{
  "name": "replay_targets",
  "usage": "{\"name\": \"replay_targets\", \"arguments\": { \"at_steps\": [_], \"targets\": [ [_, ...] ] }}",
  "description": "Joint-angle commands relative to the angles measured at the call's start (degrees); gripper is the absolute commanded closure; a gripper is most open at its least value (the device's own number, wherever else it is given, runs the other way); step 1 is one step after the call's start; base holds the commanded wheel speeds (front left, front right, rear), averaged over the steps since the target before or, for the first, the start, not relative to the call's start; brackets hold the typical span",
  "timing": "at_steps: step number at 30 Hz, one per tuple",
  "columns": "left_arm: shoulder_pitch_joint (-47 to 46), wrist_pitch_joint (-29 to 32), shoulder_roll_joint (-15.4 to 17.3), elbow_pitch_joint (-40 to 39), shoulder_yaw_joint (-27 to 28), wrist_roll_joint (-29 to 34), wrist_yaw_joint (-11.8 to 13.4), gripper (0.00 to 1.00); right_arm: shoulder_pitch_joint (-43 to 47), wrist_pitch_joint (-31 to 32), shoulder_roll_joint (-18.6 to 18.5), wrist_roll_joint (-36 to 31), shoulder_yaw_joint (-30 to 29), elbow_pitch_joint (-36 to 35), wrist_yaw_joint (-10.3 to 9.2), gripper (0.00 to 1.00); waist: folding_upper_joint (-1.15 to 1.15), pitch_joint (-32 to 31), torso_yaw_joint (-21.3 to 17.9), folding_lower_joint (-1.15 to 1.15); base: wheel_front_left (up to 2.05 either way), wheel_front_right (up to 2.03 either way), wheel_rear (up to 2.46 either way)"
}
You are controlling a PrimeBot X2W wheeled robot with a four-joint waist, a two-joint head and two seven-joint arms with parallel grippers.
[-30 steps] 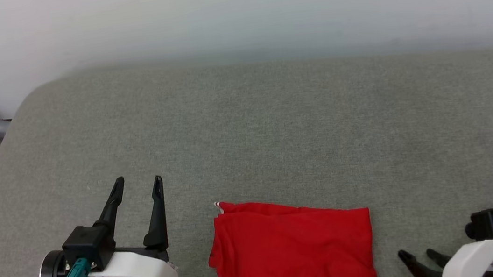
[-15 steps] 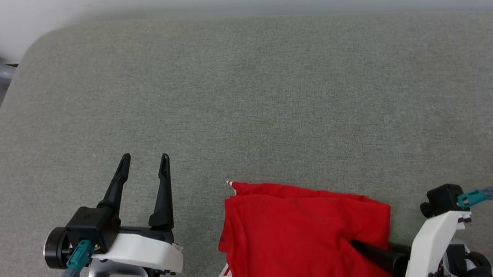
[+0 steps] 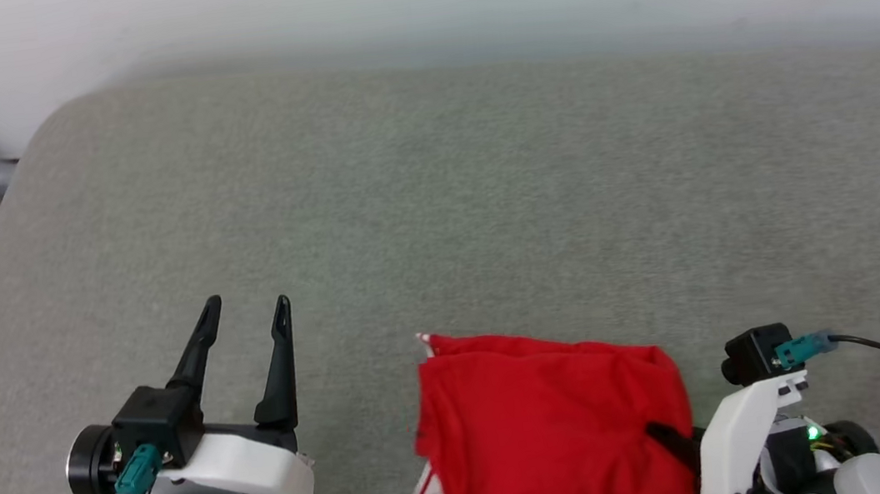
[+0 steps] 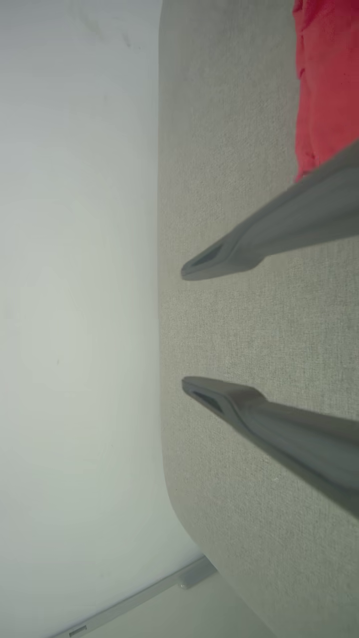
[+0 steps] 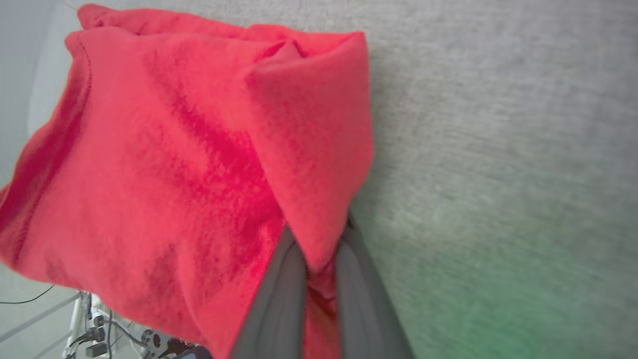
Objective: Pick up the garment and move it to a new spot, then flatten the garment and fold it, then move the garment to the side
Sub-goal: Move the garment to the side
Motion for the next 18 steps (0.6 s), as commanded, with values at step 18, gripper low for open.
{"name": "replay_targets", "arguments": {
  "at_steps": [18],
  "targets": [
    [3.13, 0.37, 1.82, -4.03, -0.16, 1.08, 1.36, 0.0, -2.3, -1.37, -6.78, -13.34, -10.03, -3.86, -0.13, 1.0, 0.0, -1.04, -20.74, 0.0, 0.0, 0.0, 0.0]
  ]
}}
